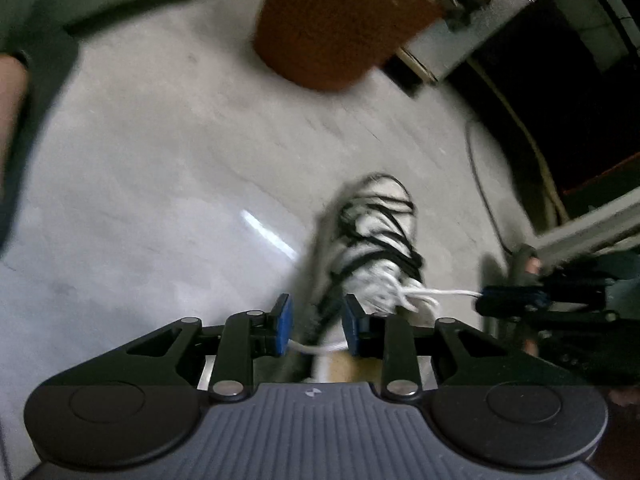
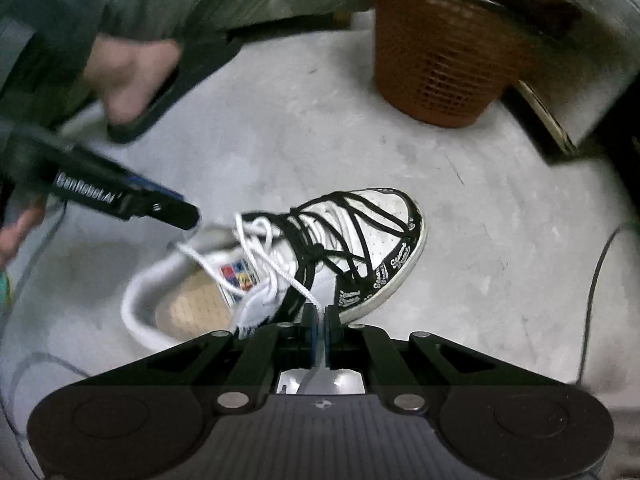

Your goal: Lace up shoes with both hands

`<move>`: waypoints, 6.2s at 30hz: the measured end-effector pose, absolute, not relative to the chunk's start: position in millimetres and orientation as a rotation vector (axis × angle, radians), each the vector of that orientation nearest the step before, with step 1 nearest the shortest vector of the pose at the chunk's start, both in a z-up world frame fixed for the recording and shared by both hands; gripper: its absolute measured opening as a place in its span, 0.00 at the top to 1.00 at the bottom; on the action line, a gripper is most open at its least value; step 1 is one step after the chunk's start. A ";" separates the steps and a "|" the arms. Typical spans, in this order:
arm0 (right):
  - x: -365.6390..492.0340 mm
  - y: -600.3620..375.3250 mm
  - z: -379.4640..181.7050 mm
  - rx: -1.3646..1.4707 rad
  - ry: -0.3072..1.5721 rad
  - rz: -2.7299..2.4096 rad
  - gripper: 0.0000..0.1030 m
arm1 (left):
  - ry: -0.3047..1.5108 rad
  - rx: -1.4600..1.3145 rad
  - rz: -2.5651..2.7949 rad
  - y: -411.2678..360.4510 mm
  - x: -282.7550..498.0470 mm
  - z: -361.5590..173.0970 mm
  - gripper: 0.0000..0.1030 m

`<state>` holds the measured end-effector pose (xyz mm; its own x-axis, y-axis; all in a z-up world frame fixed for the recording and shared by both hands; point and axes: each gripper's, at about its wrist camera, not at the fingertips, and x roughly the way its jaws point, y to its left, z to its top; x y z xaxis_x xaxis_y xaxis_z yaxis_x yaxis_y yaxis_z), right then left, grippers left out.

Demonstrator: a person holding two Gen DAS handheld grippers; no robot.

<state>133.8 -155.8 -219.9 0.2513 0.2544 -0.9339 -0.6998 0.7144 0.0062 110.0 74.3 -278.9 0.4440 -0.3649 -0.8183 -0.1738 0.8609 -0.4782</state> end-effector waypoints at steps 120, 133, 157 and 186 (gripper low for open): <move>65.7 -45.5 -267.1 -1.020 0.828 0.804 0.99 | 1.195 -0.498 -0.187 70.2 104.2 -293.9 0.67; 67.4 -49.7 -273.0 -1.103 0.767 0.737 0.97 | 1.198 -0.505 -0.186 71.3 104.9 -293.1 0.67; 74.2 -47.1 -278.1 -1.125 0.795 0.782 0.86 | 1.202 -0.508 -0.180 72.5 103.2 -294.1 0.67; 147.0 -132.2 -226.3 -0.179 1.236 0.909 0.85 | 1.182 -0.486 -0.216 63.9 106.1 -285.9 0.67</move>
